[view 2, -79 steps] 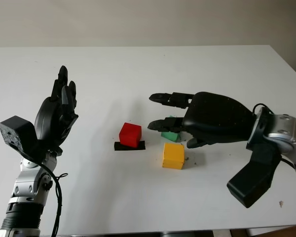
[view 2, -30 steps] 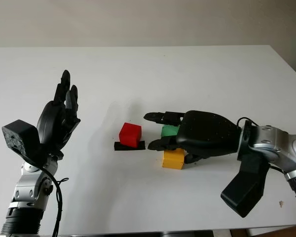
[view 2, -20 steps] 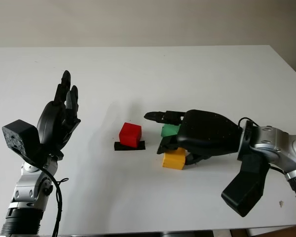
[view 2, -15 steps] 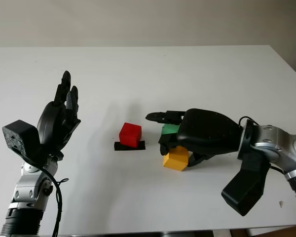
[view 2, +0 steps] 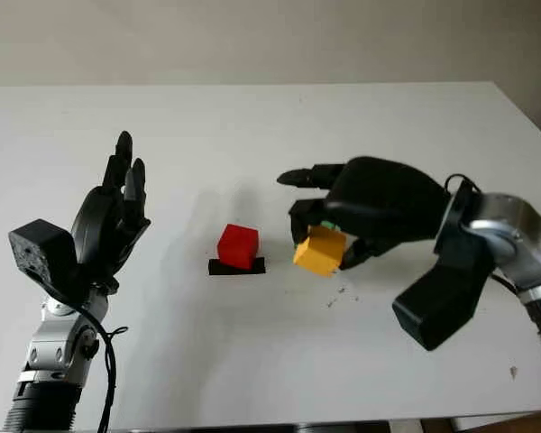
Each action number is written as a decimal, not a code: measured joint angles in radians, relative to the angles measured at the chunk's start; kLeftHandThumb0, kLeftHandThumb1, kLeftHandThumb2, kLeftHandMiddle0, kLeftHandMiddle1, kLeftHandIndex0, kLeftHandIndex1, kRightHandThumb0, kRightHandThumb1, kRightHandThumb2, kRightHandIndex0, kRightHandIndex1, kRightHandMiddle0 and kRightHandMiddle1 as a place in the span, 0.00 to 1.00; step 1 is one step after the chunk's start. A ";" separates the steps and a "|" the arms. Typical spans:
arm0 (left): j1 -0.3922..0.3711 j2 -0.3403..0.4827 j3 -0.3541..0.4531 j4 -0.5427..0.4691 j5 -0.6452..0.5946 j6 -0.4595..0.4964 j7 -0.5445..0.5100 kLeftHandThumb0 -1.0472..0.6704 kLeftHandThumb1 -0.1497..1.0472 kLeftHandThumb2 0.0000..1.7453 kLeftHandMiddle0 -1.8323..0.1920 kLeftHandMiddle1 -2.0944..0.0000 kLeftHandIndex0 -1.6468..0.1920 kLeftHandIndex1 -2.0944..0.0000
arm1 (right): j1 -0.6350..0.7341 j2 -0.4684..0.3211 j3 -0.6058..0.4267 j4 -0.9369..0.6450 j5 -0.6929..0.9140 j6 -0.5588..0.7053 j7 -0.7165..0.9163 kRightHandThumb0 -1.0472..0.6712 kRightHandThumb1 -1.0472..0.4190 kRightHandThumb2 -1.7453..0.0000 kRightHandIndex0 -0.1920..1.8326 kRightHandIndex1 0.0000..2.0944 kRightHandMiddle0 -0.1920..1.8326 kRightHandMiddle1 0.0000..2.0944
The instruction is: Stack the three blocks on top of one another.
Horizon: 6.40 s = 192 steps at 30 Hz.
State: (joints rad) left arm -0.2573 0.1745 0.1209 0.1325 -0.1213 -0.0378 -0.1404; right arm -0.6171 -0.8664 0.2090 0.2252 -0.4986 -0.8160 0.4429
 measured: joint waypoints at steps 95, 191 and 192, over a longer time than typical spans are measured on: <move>0.038 -0.056 -0.011 -0.061 0.015 -0.004 0.050 0.14 1.00 0.39 1.00 1.00 1.00 1.00 | -0.531 0.397 0.294 0.486 -0.164 0.000 0.093 0.32 0.09 0.97 0.23 0.03 0.31 0.66; 0.056 -0.031 0.006 -0.065 0.008 0.004 0.023 0.15 1.00 0.40 1.00 1.00 1.00 1.00 | -0.081 -0.068 -0.094 -0.105 0.014 0.418 0.246 0.25 0.13 0.97 0.03 0.03 0.21 0.07; 0.056 -0.030 0.006 -0.065 0.010 0.004 0.023 0.15 1.00 0.40 1.00 1.00 1.00 1.00 | -0.080 -0.068 -0.089 -0.100 -0.004 0.405 0.226 0.26 0.14 0.97 0.04 0.03 0.23 0.07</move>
State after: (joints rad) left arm -0.2009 0.1440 0.1265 0.0673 -0.1116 -0.0334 -0.1171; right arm -0.6968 -0.9344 0.1195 0.1248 -0.5026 -0.4111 0.6692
